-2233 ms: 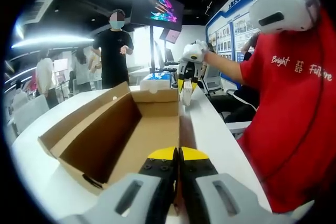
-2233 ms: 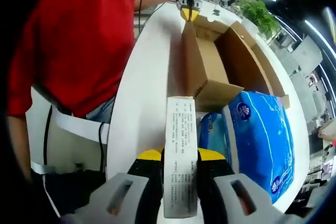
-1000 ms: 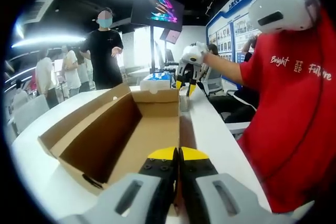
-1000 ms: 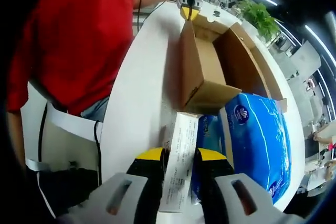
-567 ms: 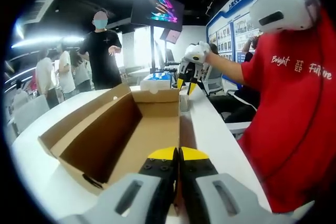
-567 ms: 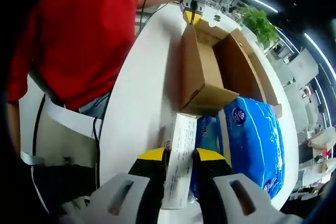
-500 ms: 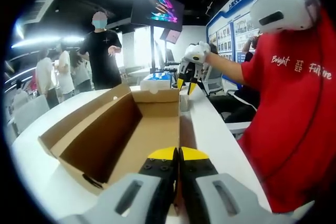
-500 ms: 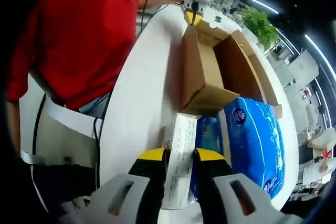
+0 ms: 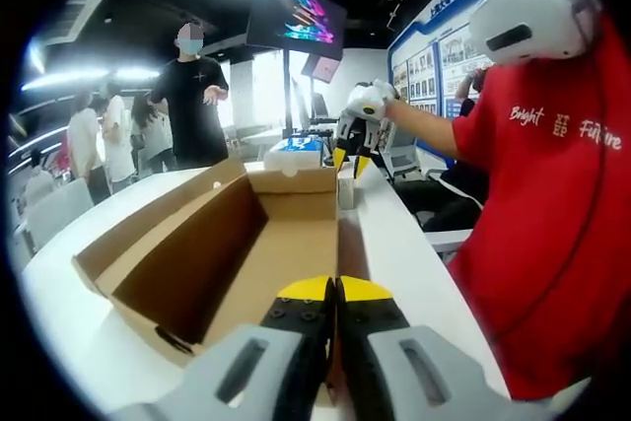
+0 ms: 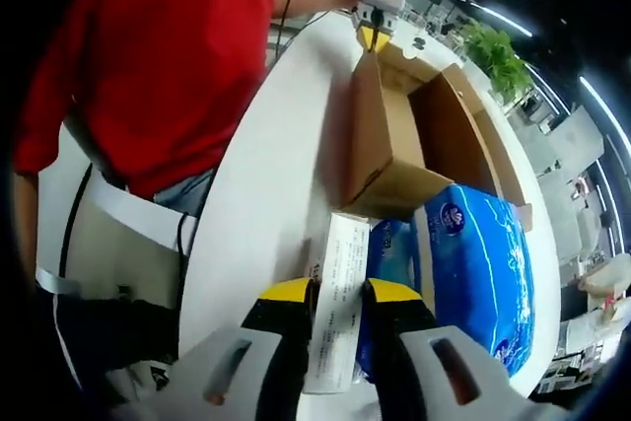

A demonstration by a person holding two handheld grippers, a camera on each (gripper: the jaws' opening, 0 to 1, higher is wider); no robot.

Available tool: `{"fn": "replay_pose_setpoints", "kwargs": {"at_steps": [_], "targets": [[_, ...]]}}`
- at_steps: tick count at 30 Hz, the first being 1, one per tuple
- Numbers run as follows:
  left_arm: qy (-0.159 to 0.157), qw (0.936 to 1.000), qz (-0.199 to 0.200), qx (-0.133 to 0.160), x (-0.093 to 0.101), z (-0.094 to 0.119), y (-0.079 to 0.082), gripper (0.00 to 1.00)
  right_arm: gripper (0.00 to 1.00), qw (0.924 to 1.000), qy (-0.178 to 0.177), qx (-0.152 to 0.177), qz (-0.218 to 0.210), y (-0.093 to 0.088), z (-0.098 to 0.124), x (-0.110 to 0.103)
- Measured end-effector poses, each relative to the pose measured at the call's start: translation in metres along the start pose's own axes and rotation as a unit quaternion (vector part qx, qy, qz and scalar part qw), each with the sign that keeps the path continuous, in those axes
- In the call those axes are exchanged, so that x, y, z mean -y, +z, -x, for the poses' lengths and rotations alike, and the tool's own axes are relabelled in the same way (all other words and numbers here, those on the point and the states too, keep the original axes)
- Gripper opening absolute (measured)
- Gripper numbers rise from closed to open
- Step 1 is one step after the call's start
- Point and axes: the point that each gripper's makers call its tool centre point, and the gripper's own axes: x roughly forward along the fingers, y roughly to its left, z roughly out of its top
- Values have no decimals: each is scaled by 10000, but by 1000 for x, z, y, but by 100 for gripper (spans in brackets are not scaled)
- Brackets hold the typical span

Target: Operate the shoe box by opening the lid, removing the specified soft item, and placing it in the target area until the item is outside and the box remains undamaged.

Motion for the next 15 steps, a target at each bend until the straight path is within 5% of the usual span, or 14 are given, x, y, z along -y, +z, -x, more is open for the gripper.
{"fn": "replay_pose_setpoints", "kwargs": {"at_steps": [9,15], "targets": [[28,10000,-20,12,0,0,0,1,20,9999,90,-53,-28,-1,0,1],[7,10000,-19,14,0,0,0,1,20,9998,-172,2,-137,-1,5,6]]}}
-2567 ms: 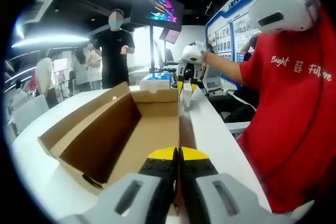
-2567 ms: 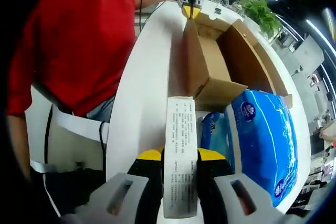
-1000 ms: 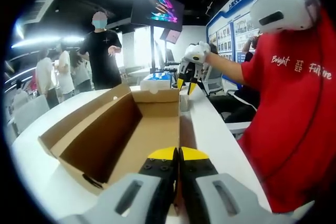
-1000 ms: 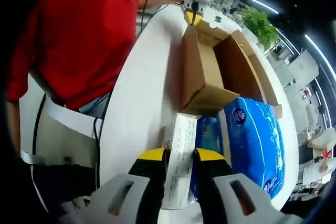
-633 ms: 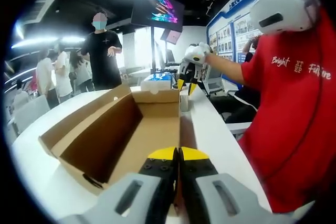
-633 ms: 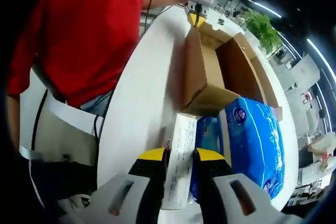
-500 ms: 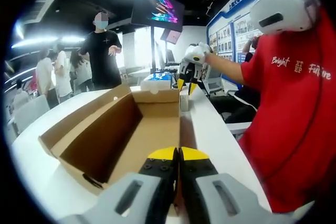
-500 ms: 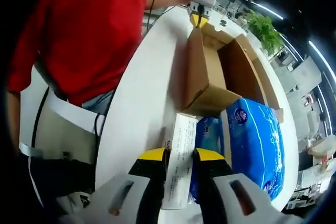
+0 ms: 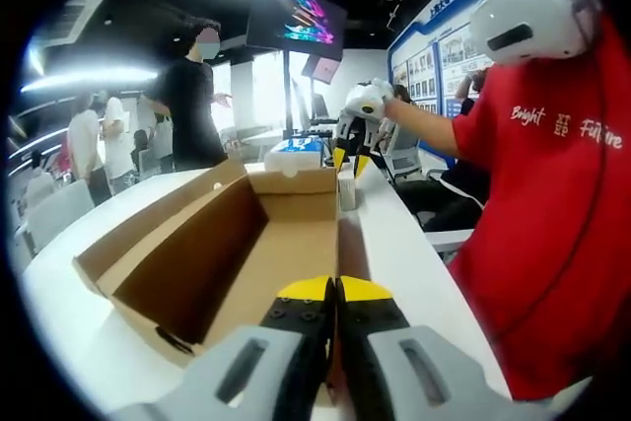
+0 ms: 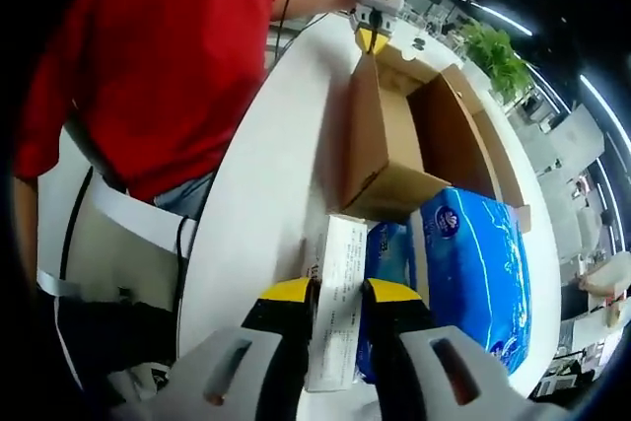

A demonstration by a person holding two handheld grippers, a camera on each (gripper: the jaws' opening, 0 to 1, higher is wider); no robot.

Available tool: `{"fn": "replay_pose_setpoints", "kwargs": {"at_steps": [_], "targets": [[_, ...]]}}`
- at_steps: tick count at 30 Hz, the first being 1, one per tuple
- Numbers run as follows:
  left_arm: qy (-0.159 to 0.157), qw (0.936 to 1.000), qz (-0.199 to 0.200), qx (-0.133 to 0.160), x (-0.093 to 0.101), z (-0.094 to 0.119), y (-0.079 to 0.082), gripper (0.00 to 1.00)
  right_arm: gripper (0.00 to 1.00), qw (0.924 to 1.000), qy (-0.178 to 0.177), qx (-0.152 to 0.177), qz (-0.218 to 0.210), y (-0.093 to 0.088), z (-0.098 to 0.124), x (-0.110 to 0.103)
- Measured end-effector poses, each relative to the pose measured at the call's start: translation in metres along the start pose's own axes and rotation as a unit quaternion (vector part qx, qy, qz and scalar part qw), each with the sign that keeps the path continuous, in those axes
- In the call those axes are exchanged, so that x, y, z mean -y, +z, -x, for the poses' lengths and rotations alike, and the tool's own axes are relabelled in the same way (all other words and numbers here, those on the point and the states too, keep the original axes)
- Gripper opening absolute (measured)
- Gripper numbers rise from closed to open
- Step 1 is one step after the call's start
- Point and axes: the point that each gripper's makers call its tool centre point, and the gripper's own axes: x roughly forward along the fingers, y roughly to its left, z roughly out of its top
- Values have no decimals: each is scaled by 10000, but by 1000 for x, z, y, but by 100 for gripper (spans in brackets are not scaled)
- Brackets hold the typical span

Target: Operate the shoe box by opening the lid, removing the specified soft item, and placing it in the target area until the item is outside and the box remains undamaged.

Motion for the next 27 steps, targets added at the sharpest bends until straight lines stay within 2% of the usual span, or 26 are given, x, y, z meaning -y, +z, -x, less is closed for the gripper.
{"fn": "replay_pose_setpoints", "kwargs": {"at_steps": [3,5,7,13,18,21,23,26,27], "targets": [[-11,10000,3,0,0,0,0,1,20,9998,-115,87,-129,4,5,1],[-13,10000,0,2,0,0,0,1,20,9983,-214,136,-527,5,7,1],[-7,10000,-8,4,0,0,0,1,20,9979,-304,196,-544,6,7,2],[-16,10000,0,-11,0,0,0,1,20,9922,-528,335,-1077,11,10,5],[-19,10000,-18,-13,0,0,0,1,20,9795,-755,806,-1683,28,14,9],[-53,10000,-29,-19,1,0,0,1,20,9739,-866,1017,-1834,36,17,9],[-84,10000,-31,-24,1,0,0,1,20,9718,-950,1043,-1889,38,18,9],[-128,9999,-20,-27,2,-1,1,1,20,9616,-1162,1122,-2219,40,20,13],[-132,9999,-15,-31,3,-1,1,1,20,9597,-1234,1228,-2206,42,21,15]]}}
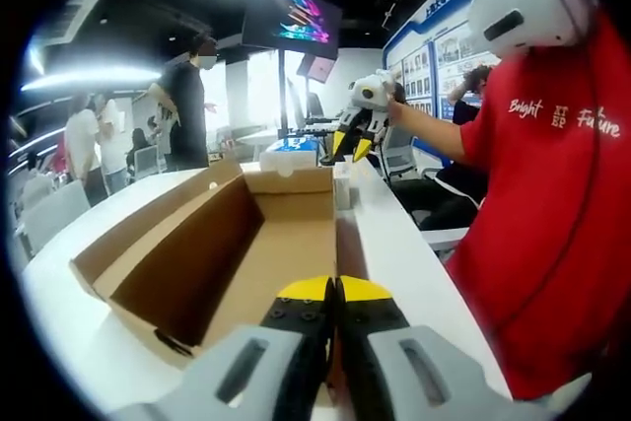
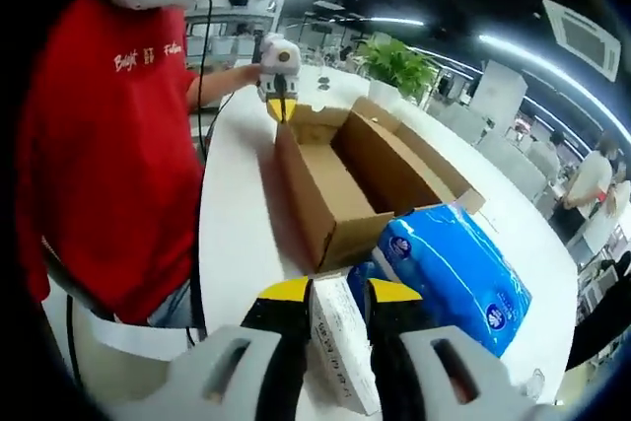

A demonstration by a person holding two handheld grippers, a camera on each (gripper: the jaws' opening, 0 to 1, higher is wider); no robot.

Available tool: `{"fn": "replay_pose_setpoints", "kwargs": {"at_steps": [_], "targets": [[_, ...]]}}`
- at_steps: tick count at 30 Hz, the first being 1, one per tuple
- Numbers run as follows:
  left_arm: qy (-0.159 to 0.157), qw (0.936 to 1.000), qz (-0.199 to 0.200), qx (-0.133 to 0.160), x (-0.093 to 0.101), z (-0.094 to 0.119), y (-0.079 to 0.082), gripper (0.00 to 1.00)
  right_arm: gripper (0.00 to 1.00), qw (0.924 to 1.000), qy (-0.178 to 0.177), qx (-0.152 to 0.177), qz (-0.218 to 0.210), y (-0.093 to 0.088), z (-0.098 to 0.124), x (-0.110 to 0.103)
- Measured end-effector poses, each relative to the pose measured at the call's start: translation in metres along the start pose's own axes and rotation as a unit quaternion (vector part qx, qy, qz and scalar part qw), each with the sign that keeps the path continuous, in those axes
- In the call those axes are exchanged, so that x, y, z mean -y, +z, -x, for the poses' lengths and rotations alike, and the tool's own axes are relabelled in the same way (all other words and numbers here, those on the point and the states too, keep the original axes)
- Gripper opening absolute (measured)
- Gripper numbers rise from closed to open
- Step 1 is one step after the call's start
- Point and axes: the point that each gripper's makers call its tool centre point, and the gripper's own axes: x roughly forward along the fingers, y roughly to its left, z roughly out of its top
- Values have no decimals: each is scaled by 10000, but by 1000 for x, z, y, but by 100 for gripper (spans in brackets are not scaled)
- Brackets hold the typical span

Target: Operate the shoe box by opening the lid, removing the specified soft item, and placing it in the target area until the item is outside and the box remains undamaged.

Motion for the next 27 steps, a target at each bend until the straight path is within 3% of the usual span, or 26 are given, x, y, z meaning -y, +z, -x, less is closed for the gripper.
{"fn": "replay_pose_setpoints", "kwargs": {"at_steps": [2,5,7,12,16,21,27], "targets": [[-19,10000,-4,0,0,0,0,1,20,9996,-115,264,-5,8,1,-2],[-36,10000,-1,-1,1,0,0,1,20,9984,-205,403,-345,12,2,-3],[-41,10000,-6,3,1,0,0,1,21,9983,-271,376,-342,12,3,-4],[-34,10000,-16,7,0,0,0,1,22,9870,-811,1138,-794,36,14,7],[34,10000,8,-78,0,-1,-1,1,22,9851,-1026,1099,-838,36,17,13],[64,9986,30,-520,-1,-2,-8,1,26,9808,-1168,1119,-1087,42,17,19],[131,9947,18,-1024,-3,-2,-16,2,27,9747,-1523,1217,-1088,52,15,29]]}}
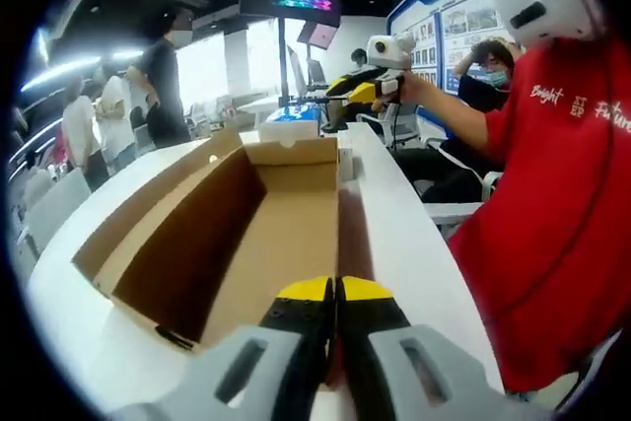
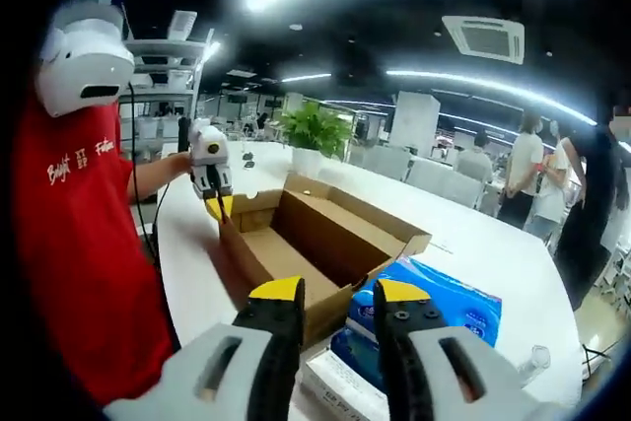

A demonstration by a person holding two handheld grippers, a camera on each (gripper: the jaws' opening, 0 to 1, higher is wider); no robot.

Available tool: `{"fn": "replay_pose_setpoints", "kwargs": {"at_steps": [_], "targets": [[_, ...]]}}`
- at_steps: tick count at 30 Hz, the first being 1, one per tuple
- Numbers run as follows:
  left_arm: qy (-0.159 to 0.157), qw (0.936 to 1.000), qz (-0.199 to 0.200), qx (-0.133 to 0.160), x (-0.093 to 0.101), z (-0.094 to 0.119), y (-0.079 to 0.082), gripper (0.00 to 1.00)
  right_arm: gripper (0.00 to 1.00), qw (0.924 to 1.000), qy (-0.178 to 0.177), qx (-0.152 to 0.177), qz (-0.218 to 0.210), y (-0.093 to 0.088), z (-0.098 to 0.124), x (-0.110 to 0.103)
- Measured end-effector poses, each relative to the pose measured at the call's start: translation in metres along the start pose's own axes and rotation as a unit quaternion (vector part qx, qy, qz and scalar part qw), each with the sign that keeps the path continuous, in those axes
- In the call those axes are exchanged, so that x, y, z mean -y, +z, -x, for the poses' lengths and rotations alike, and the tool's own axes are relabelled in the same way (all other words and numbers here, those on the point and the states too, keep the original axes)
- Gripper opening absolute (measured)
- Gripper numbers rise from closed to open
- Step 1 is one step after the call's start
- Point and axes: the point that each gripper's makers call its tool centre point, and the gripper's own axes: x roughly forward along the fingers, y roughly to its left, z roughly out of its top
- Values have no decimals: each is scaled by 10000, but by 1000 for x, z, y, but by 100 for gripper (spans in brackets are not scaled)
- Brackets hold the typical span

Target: Operate the shoe box by opening the lid, removing the specified soft item, and placing it in the target area until the item is outside and the box remains undamaged.

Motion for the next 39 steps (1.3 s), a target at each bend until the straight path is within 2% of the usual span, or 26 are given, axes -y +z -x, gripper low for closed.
{"fn": "replay_pose_setpoints", "kwargs": {"at_steps": [1,5,7,11,15,18,19,25,29,31,33,36,39], "targets": [[10,10000,-22,-39,0,0,-1,2,27,9999,-109,35,49,3,-1,3],[-44,10000,-16,-86,0,3,-3,2,30,9998,-163,57,-115,12,-5,5],[-32,9999,-20,-149,-1,3,-4,2,27,9993,-115,95,-349,16,-6,2],[-42,9997,-63,-229,-2,5,-6,2,29,9980,-315,144,-536,24,-6,6],[-43,9997,-45,-231,-3,6,-6,2,42,9939,-572,136,-928,27,-9,11],[-60,9997,-14,-256,-3,7,-6,2,41,9935,-695,121,-891,27,-14,13],[-55,9996,-24,-279,-3,7,-6,2,41,9922,-868,44,-895,27,-15,18],[-52,9995,-3,-307,-3,6,-6,2,51,9900,-881,-69,-1097,29,-28,18],[-95,9993,67,-356,-3,6,-6,2,48,9909,-948,-58,-950,31,-32,21],[-95,9991,78,-416,-2,6,-7,2,47,9900,-1017,75,-974,35,-32,24],[-88,9991,38,-425,-2,6,-7,2,44,9862,-1212,229,-1108,41,-33,34],[-122,9991,35,-408,-1,6,-7,2,36,9835,-1254,319,-1264,43,-33,43],[-168,9990,38,-403,-1,6,-7,1,33,9812,-1316,332,-1372,40,-36,46]]}}
